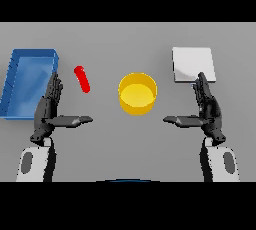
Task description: Pick up the red beaker and tilt it to pour out 1 green nut into yellow bowl. Pick up the yellow bowl and place it on the metallic measuring scale.
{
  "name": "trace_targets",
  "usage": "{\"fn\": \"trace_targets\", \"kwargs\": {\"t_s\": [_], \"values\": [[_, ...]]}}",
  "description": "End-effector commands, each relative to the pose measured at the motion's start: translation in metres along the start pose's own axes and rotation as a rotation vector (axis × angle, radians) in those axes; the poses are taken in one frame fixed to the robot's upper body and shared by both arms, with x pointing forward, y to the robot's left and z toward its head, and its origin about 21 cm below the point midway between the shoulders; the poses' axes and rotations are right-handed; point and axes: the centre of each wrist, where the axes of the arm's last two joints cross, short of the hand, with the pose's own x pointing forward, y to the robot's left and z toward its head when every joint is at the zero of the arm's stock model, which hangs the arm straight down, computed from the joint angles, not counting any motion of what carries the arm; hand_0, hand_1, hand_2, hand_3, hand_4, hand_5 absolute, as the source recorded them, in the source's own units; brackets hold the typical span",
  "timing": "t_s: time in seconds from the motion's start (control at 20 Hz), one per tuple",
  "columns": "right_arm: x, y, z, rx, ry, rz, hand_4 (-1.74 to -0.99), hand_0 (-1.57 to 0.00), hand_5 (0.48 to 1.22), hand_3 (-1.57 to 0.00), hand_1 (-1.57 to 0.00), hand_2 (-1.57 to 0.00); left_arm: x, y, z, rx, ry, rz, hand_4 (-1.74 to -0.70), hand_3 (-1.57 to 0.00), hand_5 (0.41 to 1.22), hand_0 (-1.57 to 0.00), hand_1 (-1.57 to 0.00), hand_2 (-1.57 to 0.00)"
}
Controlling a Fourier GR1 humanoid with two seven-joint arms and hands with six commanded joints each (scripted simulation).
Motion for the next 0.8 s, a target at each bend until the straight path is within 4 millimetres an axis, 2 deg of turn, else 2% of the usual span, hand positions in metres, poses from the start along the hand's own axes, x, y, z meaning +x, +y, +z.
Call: {"fn": "trace_targets", "kwargs": {"t_s": [0.0,0.25,0.35,0.45,0.55,0.75], "values": [[0.0,0.0,0.0,-0.001,0.0,0.0,-1.245,0.0,0.681,0.0,0.0,0.0,0.0,0.0,0.0,0.001,0.0,0.0,-1.2,0.0,0.652,0.0,0.0,0.0],[0.0,-0.002,0.0,-0.001,0.006,0.003,-1.245,0.0,0.681,0.0,0.0,0.0,0.0,0.002,-0.004,0.005,0.001,-0.002,-1.2,0.0,0.652,0.0,0.0,0.0],[0.007,-0.003,0.019,0.032,-0.14,0.227,-1.242,0.0,0.678,0.0,0.0,0.0,0.009,0.004,0.011,-0.046,-0.041,-0.121,-1.21,0.0,0.649,0.0,0.0,0.0],[0.009,0.001,0.027,0.044,-0.142,0.303,-1.235,0.0,0.679,0.0,0.0,0.0,0.015,0.004,0.017,-0.066,-0.029,-0.163,-1.22,0.0,0.654,0.0,0.0,0.0],[0.012,0.003,0.028,0.041,-0.135,0.32,-1.235,0.0,0.678,0.0,0.0,0.0,0.02,0.002,0.019,-0.076,-0.014,-0.185,-1.22,0.0,0.66,0.0,0.0,0.0],[0.015,0.002,0.032,0.06,-0.15,0.3,-1.254,0.0,0.682,0.0,0.0,0.0,0.016,-0.003,0.017,-0.107,0.0,-0.203,-1.25,0.0,0.679,0.0,0.0,0.0]]}}
